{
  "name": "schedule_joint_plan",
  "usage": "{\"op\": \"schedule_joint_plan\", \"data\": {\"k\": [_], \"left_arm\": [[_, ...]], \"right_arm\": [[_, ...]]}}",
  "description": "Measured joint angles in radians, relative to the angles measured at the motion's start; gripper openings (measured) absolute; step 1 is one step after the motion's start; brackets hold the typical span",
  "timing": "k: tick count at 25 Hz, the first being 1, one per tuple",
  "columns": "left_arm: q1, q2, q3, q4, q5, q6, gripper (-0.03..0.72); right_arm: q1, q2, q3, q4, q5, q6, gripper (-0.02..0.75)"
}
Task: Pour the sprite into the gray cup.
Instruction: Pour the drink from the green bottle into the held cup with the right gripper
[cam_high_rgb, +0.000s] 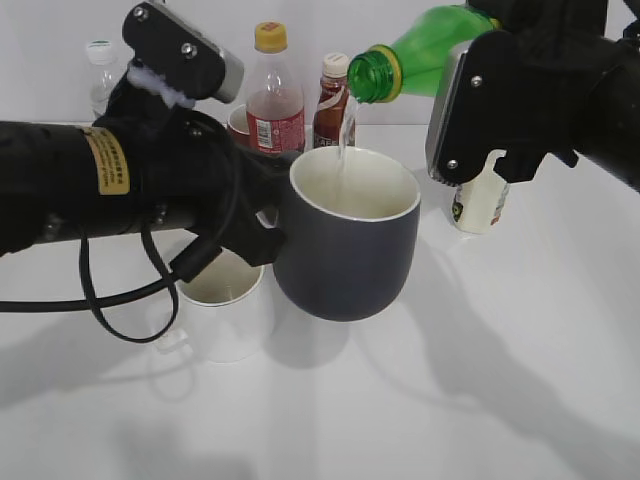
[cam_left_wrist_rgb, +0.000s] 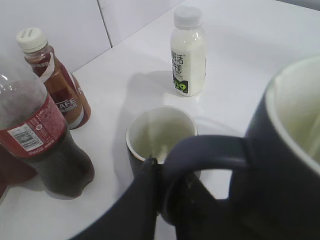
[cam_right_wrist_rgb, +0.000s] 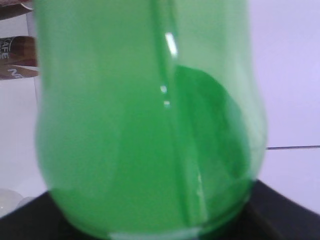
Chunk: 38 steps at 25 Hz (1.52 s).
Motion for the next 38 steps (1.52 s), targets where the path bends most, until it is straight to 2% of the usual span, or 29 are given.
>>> {"op": "schedule_joint_plan", "data": {"k": [34,38], "left_arm": [[0.0,0.001,0.0,0.001,0.0,-0.001,0.057],[0.0,0.001,0.0,0.001,0.0,-0.001,0.057]], "right_arm": [[0.0,0.0,0.0,0.0,-0.001,0.001,0.407],[0.0,0.0,0.0,0.01,0.03,0.057,0.407]]}}
